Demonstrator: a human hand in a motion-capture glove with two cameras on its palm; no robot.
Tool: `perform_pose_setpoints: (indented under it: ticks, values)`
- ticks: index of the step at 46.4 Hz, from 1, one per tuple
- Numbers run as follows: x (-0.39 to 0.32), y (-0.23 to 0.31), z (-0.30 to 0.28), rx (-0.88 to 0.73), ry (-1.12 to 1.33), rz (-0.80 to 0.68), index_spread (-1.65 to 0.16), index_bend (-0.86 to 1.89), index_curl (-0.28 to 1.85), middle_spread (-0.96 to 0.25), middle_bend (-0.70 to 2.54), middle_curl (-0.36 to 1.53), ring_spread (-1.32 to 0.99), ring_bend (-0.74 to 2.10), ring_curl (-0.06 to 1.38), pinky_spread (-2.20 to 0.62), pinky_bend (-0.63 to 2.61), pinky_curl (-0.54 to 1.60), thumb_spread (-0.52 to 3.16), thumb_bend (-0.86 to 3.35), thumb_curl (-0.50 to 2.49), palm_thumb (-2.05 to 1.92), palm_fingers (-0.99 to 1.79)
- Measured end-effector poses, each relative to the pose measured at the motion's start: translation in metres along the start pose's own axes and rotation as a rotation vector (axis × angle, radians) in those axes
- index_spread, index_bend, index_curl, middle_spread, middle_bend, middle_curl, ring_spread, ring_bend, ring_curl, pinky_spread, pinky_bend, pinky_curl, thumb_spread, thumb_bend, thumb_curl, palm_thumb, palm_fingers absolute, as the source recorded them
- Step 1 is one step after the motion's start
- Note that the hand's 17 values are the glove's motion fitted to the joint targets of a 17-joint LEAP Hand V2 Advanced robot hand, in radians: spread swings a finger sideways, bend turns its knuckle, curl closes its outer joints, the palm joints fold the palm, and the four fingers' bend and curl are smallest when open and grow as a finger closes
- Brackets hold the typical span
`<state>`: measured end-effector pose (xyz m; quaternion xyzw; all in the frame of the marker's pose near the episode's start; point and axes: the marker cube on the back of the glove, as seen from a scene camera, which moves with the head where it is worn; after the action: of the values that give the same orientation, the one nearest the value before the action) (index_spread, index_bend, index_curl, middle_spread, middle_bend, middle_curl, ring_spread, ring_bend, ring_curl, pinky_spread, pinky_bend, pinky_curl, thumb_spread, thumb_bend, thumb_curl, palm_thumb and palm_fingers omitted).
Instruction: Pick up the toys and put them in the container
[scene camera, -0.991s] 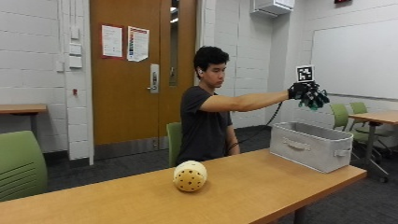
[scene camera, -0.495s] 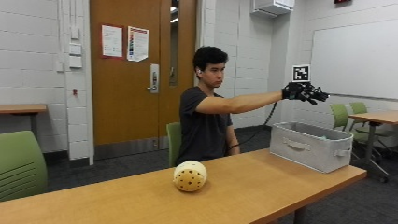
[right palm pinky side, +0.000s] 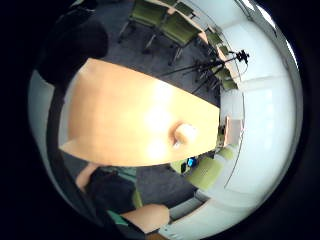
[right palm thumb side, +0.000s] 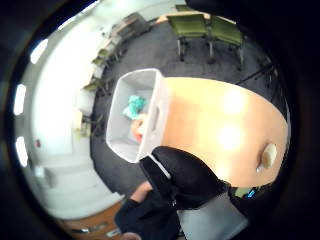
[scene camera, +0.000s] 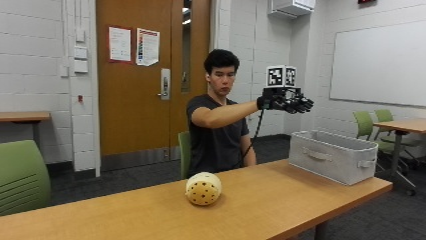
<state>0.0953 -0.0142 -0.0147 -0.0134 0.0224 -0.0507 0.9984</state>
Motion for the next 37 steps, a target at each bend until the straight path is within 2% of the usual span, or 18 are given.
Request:
perform_pose_setpoints:
  ticks: [17,29,37]
  values:
    - [0.209,0.068,0.026,0.023,0.009,0.263,-0.35,0.14,0.34,-0.12,0.42,0.42,-0.25,0.57,0.33,-0.10,0.90,0.29,1.03,-0.07,0.25,-0.08,-0.06]
    - [0.291,0.094,0.076,-0.039,-0.020,0.324,-0.35,0.16,0.33,-0.16,0.40,0.42,-0.33,0.50,0.31,-0.12,0.82,0.28,1.01,-0.08,0.22,-0.09,-0.06]
    - [0.322,0.105,0.134,-0.067,-0.043,0.352,-0.36,0.17,0.34,-0.17,0.33,0.40,-0.32,0.38,0.28,-0.09,0.83,0.30,1.00,-0.08,0.21,-0.10,-0.08]
